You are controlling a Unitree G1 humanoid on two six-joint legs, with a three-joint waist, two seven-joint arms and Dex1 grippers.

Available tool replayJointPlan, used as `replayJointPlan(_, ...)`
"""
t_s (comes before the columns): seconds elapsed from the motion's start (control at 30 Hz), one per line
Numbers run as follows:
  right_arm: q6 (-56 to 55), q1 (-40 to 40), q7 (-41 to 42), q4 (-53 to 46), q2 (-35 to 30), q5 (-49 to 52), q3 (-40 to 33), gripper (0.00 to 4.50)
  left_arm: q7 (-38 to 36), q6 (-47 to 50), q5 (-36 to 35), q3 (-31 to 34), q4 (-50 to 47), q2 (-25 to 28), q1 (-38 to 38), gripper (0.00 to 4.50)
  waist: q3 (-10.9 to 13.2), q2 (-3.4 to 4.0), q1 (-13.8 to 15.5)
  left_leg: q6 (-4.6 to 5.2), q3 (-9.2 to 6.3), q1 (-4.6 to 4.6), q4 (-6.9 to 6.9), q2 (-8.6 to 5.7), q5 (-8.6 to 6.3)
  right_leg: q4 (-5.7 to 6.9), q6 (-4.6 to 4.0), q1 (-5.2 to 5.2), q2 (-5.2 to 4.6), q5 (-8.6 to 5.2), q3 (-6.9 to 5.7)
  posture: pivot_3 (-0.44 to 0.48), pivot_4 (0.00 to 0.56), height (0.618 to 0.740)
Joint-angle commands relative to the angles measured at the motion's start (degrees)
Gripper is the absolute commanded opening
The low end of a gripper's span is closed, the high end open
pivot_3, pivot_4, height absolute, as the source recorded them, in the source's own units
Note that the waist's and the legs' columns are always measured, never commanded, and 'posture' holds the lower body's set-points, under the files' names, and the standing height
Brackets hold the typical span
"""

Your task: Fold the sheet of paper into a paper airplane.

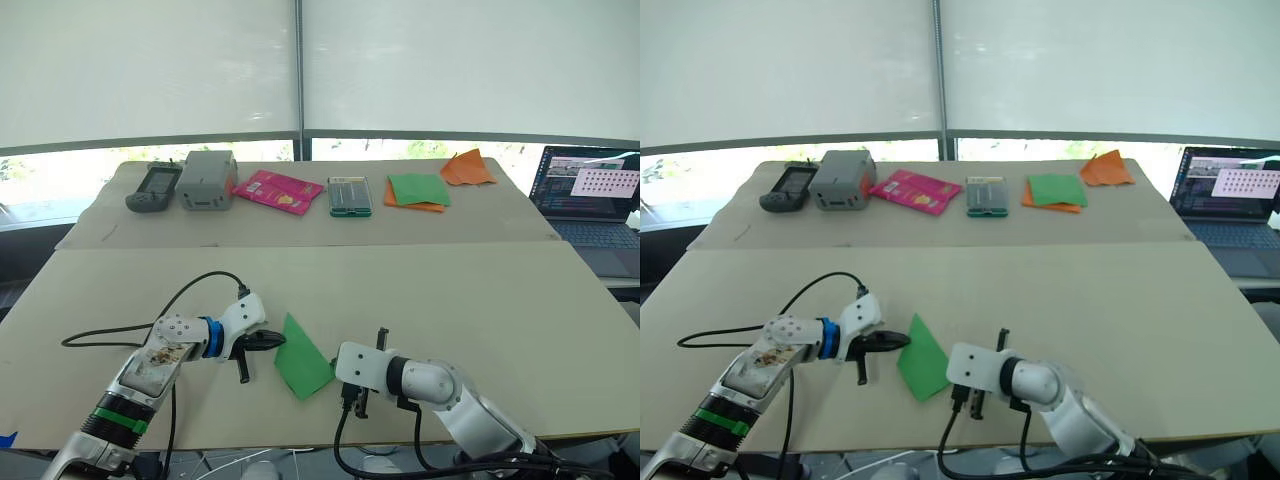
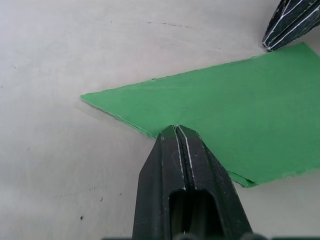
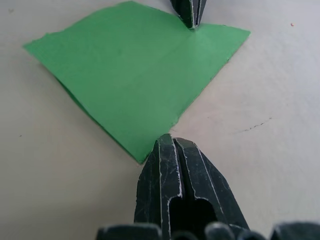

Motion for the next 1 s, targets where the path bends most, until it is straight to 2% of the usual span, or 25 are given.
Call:
replayJointPlan(0.03, 2.35, 4.7, 5.11, 4.93, -3.0, -0.26, 4.34, 0.0, 0.14, 0.62, 2.24, -1.61, 2.36, 0.17, 0.84, 0.02, -0.02, -0.04, 0.01, 0.0, 0.0, 0.0, 0.0, 0.0, 0.0, 0.0, 0.0, 0.0, 0.0, 0.0, 0.0, 0.0, 0.15, 0.74)
replayJointPlan(0.23, 1.24, 5.13, 4.43, 0.12, -3.21, 3.06, -2.6, 0.0, 0.08, 0.52, 2.28, -1.72, 2.41, 0.0, 0.68, 0.02, 0.03, -0.11, 0.13, -0.01, 0.0, -0.02, 0.01, 0.0, 0.0, -0.01, 0.0, -0.02, 0.0, 0.0, 0.0, 0.0, 0.15, 0.74)
replayJointPlan(0.37, -2.33, 5.44, 3.08, -3.0, 2.01, 11.46, -10.93, 0.0, 0.07, 0.35, 2.27, -1.64, 2.56, -0.08, 0.53, 0.02, 0.42, -0.34, 0.1, -0.01, -0.01, -0.06, 0.03, 0.0, -0.01, 0.0, 0.0, -0.03, 0.0, 0.0, 0.0, 0.0, 0.15, 0.74)
replayJointPlan(0.63, -4.13, 6.05, 2.25, -2.64, 7.92, 17.79, -15.76, 0.0, -0.31, 0.52, 1.41, -0.83, 2.02, -0.04, 0.52, 0.02, 0.93, -0.06, -0.16, 0.19, -0.02, -0.09, 0.03, 0.01, 0.12, 0.04, 0.02, -0.08, 0.02, 0.01, 0.0, 0.0, 0.15, 0.74)
replayJointPlan(1.0, -4.22, 7.08, 2.75, -4.18, 5.21, 20.96, -22.81, 0.0, -0.22, 2.3, 0.36, 0.82, -1.33, -0.02, 1.04, 0.02, 1.02, -0.08, -0.28, 0.26, -0.02, -0.1, 0.03, 0.01, 0.16, 0.03, 0.02, -0.09, 0.02, 0.01, 0.0, 0.0, 0.15, 0.74)
